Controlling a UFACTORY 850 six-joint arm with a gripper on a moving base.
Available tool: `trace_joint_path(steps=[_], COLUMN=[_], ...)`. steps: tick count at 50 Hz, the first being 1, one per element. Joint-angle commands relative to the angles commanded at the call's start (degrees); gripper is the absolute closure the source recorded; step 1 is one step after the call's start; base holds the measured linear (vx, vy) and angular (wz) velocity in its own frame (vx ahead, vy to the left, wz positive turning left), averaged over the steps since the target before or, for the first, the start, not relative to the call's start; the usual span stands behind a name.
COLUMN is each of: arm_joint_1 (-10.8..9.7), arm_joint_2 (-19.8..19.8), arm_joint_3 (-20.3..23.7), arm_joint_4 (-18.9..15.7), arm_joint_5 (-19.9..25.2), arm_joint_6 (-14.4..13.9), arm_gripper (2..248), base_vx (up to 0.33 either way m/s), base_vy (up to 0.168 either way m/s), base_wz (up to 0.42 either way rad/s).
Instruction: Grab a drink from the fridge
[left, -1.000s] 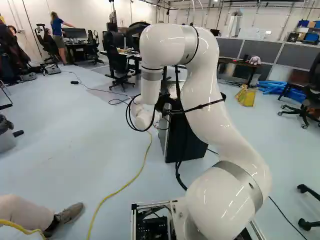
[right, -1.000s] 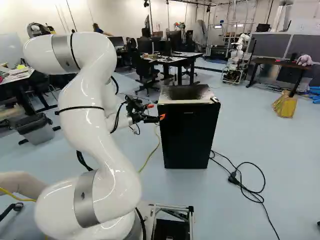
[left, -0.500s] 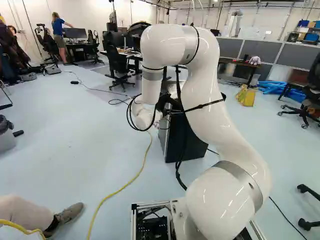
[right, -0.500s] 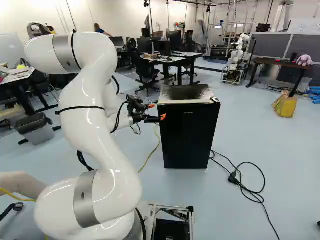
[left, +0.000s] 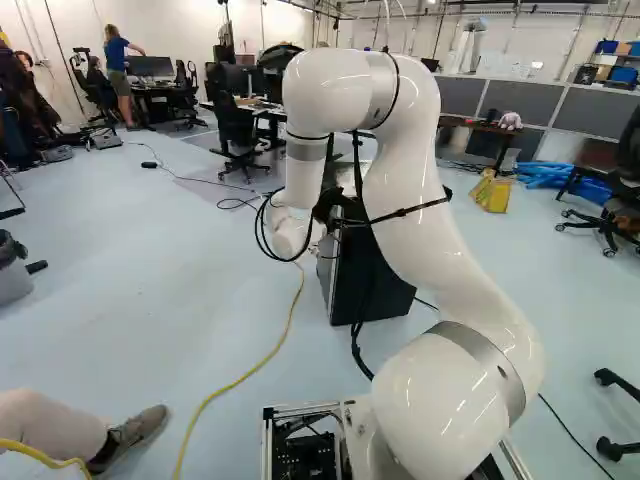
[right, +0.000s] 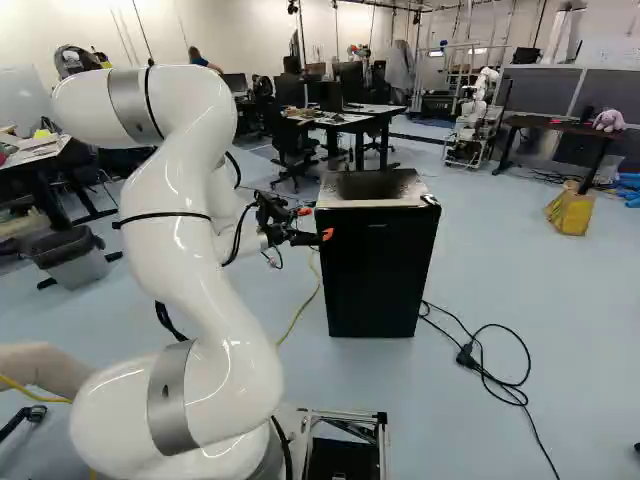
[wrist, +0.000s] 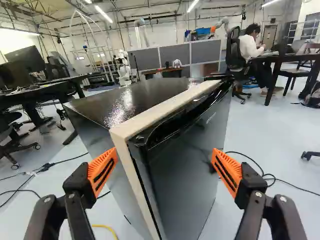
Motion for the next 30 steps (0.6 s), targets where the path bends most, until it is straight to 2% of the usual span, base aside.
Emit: trace_joint_path(steps=[30], arm_joint_1=[-0.49], arm_joint_2=[0.12], arm_joint_3=[0.22], arm_joint_4=[0.00], arm_joint_5=[0.00], arm_joint_6=[0.00], arm_gripper=[3], base_vx=[0.000], base_vy=[0.000], base_wz=[0.000])
